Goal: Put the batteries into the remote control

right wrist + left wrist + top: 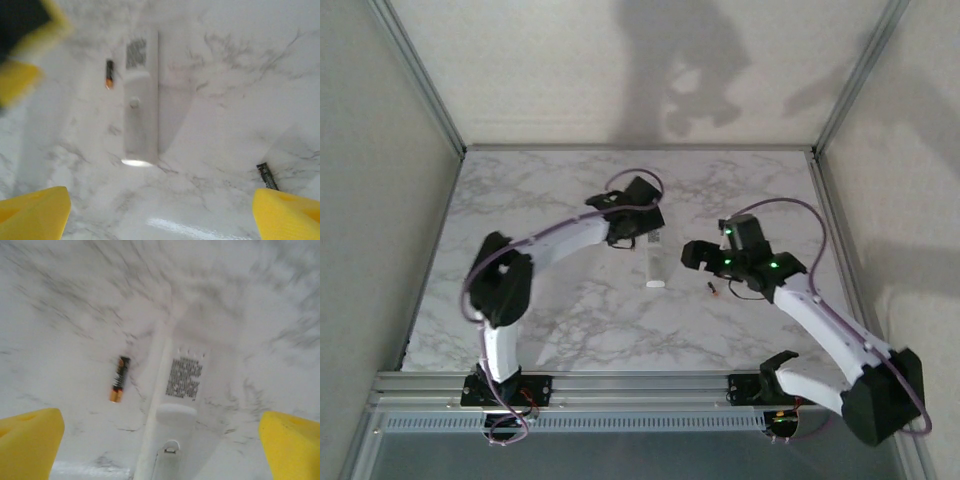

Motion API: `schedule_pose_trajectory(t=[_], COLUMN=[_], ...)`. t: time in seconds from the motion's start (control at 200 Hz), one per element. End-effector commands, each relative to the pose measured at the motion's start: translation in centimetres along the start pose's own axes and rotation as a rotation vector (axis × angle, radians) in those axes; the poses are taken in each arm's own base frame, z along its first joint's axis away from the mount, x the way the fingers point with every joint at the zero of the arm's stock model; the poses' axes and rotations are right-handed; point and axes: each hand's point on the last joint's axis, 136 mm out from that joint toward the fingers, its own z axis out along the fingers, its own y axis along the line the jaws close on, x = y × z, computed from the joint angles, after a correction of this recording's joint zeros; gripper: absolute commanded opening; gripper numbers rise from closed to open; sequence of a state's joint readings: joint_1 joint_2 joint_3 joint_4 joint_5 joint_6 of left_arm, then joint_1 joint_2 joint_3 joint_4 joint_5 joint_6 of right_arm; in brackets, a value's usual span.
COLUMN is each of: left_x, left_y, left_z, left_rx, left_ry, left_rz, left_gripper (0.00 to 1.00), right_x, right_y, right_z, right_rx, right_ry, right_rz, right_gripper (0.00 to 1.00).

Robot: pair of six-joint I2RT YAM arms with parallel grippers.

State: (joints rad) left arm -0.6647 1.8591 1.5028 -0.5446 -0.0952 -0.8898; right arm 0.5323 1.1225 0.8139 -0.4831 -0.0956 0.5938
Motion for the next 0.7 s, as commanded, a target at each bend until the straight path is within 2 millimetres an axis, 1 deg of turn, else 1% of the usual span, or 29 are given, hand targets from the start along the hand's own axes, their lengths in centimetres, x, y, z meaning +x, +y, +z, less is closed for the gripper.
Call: schedule_pose_trajectory(t=[0.0,0.1,0.17,0.23,0.24,0.34,0.416,0.551,0.696], left_x=[-3.9,-6.0,-7.0,-7.6,-7.6,-7.9,-7.8,-7.3,-7.2], left_y=[1.6,4.1,5.5,6.8,7.0,8.3,9.1,10.6,11.5], left_z=[-4.0,-6.5,-8.1,-9.2,-9.4,-10.8,-11.3,-11.4,-11.7], left_rx=[0.073,0.089,0.106,0.114,0.114,0.129,0.131,0.108,0.101], left_ry=[-0.104,-0.171,-0.219,-0.255,-0.261,-0.293,-0.306,-0.298,-0.301], left_rz=[-0.062,-0.1,-0.12,-0.133,-0.137,-0.14,-0.148,-0.162,-0.171], left_gripper=[1.0,0.99,1.0,1.0,1.0,1.0,1.0,1.0,1.0], right_x=[0.9,1.5,1.7,1.8,2.3,3.0,3.3,4.0,4.6], right_y=[0.3,1.3,1.8,1.8,2.4,3.2,3.6,4.0,3.5], right_z=[2.2,4.1,5.5,6.8,7.0,8.8,10.1,12.0,13.1], right_rx=[0.111,0.172,0.211,0.25,0.248,0.286,0.322,0.361,0.391], right_ry=[0.043,0.08,0.11,0.143,0.156,0.203,0.235,0.289,0.327], right_rz=[-0.095,-0.16,-0.194,-0.214,-0.239,-0.301,-0.343,-0.395,-0.42], right_gripper=[0.93,0.92,0.92,0.9,0.9,0.9,0.9,0.89,0.89])
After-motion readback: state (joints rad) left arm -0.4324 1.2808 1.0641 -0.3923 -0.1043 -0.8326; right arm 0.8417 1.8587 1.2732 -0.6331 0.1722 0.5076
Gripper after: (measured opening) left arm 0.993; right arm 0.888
